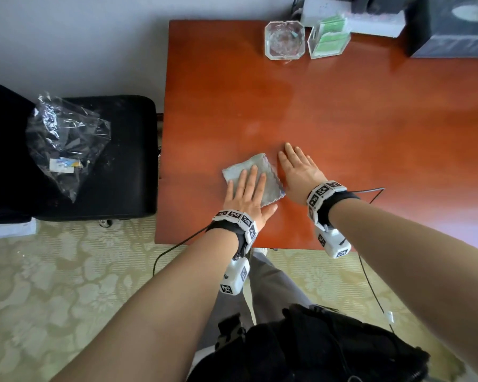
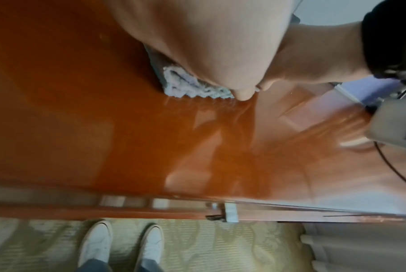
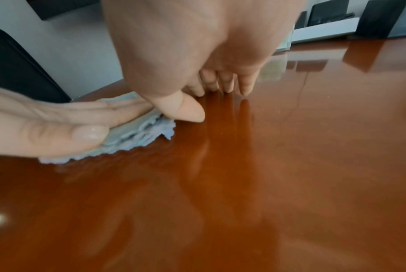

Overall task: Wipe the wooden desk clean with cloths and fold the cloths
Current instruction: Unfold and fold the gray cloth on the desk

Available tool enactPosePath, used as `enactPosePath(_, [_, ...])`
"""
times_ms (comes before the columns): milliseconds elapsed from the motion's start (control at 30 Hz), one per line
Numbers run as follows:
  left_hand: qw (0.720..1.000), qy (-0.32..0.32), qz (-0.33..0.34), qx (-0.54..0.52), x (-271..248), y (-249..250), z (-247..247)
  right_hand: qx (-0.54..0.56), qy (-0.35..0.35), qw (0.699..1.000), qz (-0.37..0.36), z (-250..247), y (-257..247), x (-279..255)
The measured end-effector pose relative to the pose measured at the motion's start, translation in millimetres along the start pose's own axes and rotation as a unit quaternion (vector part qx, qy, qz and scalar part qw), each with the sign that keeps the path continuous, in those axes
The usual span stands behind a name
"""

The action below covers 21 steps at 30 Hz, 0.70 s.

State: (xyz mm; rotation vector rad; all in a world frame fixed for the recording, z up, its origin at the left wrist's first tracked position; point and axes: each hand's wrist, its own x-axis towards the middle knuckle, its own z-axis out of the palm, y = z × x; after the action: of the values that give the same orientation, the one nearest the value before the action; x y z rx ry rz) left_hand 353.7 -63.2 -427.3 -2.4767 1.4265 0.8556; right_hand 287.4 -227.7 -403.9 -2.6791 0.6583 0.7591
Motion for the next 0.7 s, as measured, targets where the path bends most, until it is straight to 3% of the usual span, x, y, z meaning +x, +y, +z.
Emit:
enactPosePath(200, [0.992,-0.031,0.082,0.092,-20.4,-45.0,6.5,0.01,-0.014,1.0,0.009,1.4,-0.5,-1.5])
enactPosePath(400, [0.993,-0.066,0.069,0.076,-37.7,-69.6,11.6,-0.021,0.019,1.0,0.006,-11.5,-2.4,4.9])
enactPosePath(600, [0.995,-0.064,0.05,0.066,18.2,-99.5,-24.0,-0.006,0.047,0.998,0.032,-20.3,-14.2,14.9])
enactPosePath(700, [0.995,-0.045,0.053,0.066,59.7,-117.6,-53.0,-0.004,0.013,0.999,0.045,-16.0,-16.6,14.2])
